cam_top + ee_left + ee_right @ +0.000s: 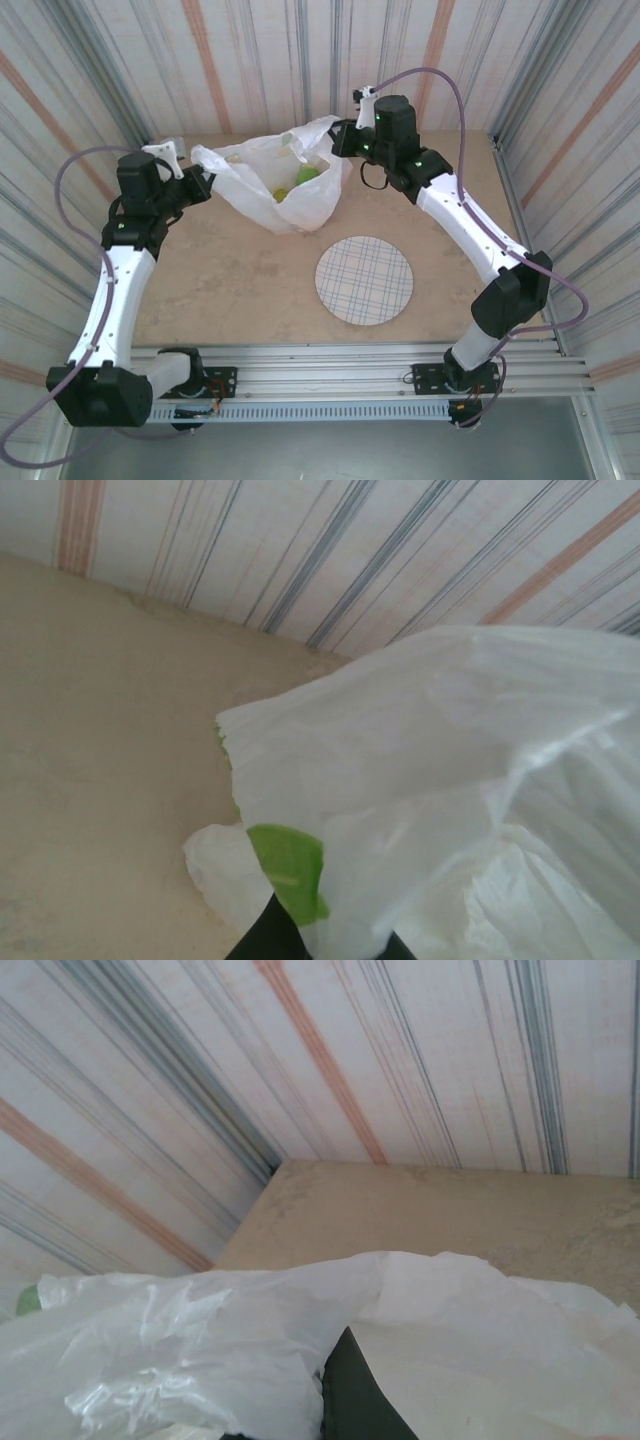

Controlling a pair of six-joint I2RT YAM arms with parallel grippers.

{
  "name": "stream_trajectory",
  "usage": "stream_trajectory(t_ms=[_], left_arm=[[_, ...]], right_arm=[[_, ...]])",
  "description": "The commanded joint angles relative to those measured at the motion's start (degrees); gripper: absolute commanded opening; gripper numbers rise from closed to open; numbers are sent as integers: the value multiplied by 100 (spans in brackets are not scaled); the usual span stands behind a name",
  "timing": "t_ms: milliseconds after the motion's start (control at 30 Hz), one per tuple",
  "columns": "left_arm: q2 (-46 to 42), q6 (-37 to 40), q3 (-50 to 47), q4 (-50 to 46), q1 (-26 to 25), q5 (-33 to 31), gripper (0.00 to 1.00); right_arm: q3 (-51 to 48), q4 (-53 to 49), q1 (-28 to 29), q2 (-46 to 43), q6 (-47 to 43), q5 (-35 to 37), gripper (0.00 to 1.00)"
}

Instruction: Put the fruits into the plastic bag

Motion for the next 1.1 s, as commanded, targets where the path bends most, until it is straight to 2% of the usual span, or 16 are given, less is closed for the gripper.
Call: stream_trajectory(t_ms=[0,267,500,567,667,833,933,1067], left_arm=[[235,-188,236,76,28,320,0],[1087,-336,227,159,-142,562,3],[1257,-404,442,267,-147,705,4],[1240,-297,547,200,-142,708,9],[1146,-141,601,51,-112,704,21],[690,10,405,-150,102,924,47],[279,137,106,-267,239,1029,54],[-316,107,-479,-243,349,760,59]], right_arm=[[243,-29,-81,238,20,251,0],[216,-344,-505,1105,107,195,0],[233,-454,-751,1245,170,-57,5],[243,-515,-805,1135,137,-91,11],[180,-601,-898,878,79,-145,27],[-85,-791,-1035,255,-130,-437,47],[-362,-925,-1097,-237,-363,-533,54],[-975,-978,-1261,-985,-648,-360,60]])
